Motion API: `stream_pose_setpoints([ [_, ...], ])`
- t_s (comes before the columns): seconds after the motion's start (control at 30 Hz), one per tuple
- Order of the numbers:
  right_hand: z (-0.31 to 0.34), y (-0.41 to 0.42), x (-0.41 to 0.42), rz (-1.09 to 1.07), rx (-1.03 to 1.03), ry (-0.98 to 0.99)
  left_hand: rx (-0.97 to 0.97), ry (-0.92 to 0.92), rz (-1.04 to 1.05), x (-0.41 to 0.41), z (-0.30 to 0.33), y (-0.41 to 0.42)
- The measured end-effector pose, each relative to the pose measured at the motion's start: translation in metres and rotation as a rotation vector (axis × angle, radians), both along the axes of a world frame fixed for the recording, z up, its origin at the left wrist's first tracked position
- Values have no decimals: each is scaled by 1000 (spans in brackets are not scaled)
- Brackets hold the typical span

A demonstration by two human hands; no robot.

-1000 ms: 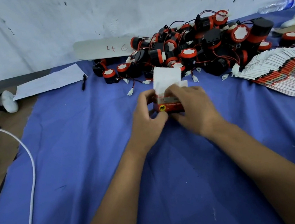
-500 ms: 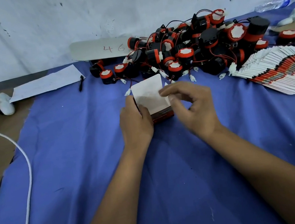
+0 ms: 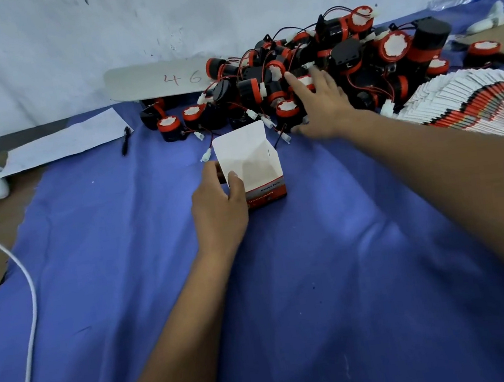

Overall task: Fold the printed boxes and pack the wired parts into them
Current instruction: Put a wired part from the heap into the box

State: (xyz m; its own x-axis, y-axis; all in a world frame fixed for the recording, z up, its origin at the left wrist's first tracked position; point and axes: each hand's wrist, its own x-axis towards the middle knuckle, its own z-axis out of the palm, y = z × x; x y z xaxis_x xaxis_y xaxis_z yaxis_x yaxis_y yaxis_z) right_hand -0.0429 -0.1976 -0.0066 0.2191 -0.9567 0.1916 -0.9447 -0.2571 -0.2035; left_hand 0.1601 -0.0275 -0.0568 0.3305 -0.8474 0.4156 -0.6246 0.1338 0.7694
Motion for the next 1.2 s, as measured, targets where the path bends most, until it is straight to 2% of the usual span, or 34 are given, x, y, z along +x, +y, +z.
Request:
stream_pose_setpoints([
  [0.07,-1,-1,0,47,4,-15,-1,13,-9,0,0,0],
  [0.17,-8,13,4,114,-223,-230,-8,24,-12,0,-1,-1],
  [0.2,-11,22,5,130,-243,-278,-15,23,-11,1,-1,-1],
  [0.33,-30,61,9,224,-122,-336,-42,43,-23,0,0,1],
  [0.4,-37,75,4,119,-89,-375,-58,55,-11,-1,0,2],
  [0.47,-37,89,0,-33,-88,-276,-82,41,25,1,1,3],
  [0.53,-35,104,-2,-64,-148,-191,-90,18,61,3,1,2],
  [0.57,-33,113,-2,-50,-195,-242,-89,12,69,4,1,2],
  [0.67,-18,140,6,43,-386,-602,-86,1,68,5,0,2],
  [0.73,-6,154,18,201,-606,-694,-100,16,51,6,0,2],
  [0.8,0,166,35,390,-714,-640,-111,18,9,5,0,3],
  [0.9,-2,173,56,586,-576,-493,-84,147,-76,1,4,7],
  [0.97,-6,170,60,568,-466,-440,-76,154,-108,0,5,9],
  [1.07,-9,161,52,473,-409,-413,-61,45,-123,2,9,10],
  [1.2,-13,154,40,310,-406,-275,-51,117,-107,-2,14,11],
])
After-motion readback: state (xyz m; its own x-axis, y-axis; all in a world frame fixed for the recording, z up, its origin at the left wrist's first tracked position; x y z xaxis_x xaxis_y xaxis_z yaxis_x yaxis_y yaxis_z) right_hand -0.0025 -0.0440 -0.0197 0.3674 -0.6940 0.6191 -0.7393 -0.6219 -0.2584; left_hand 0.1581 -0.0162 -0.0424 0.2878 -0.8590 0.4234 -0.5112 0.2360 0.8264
